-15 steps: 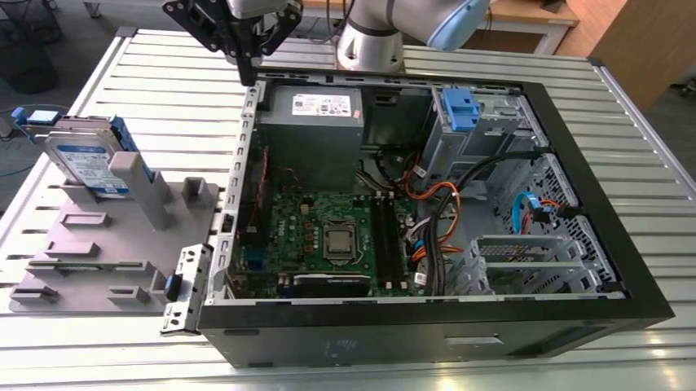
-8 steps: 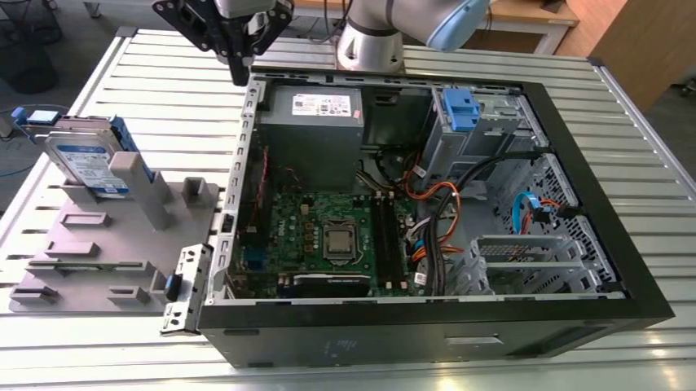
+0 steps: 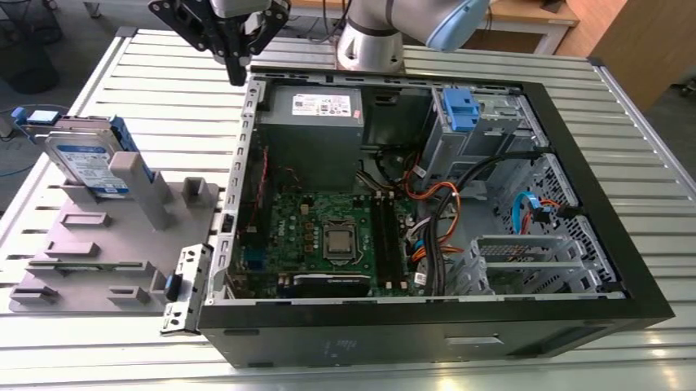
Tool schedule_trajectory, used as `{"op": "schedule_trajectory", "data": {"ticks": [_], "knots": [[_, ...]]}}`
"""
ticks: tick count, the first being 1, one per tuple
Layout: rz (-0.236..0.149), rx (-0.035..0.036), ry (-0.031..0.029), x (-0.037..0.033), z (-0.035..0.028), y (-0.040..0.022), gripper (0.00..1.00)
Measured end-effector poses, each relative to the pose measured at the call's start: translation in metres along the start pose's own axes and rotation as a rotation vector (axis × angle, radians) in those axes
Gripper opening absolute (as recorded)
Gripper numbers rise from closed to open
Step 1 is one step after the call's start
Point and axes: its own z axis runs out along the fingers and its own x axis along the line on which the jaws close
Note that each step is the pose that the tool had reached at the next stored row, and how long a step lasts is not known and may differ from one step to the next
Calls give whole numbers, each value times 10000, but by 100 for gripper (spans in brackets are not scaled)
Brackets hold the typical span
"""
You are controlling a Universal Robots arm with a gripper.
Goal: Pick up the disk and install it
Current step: 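Reach for the disk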
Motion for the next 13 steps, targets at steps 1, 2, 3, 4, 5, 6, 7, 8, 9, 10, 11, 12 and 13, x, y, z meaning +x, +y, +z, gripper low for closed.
{"op": "schedule_trajectory", "data": {"ticks": [1, 2, 3, 4, 5, 6, 7, 8, 9, 10, 11, 12, 13], "knots": [[0, 0, 0, 2, 0, 0, 11], [1, -1, -2, 5, 2, -1, 11], [1, -1, -2, 8, 3, -1, 11], [0, -1, -1, 13, 5, -1, 11], [0, 0, 0, 20, 6, -2, 11], [1, 0, 0, 28, 8, -3, 11], [1, 1, 0, 36, 9, -3, 11], [0, 1, 0, 44, 11, -4, 11], [0, 0, -1, 53, 13, -5, 11], [0, -1, -2, 64, 16, -6, 11], [0, -1, -2, 75, 21, -7, 11], [0, -1, -2, 86, 25, -8, 11], [0, 0, -1, 99, 28, -9, 11]]}}
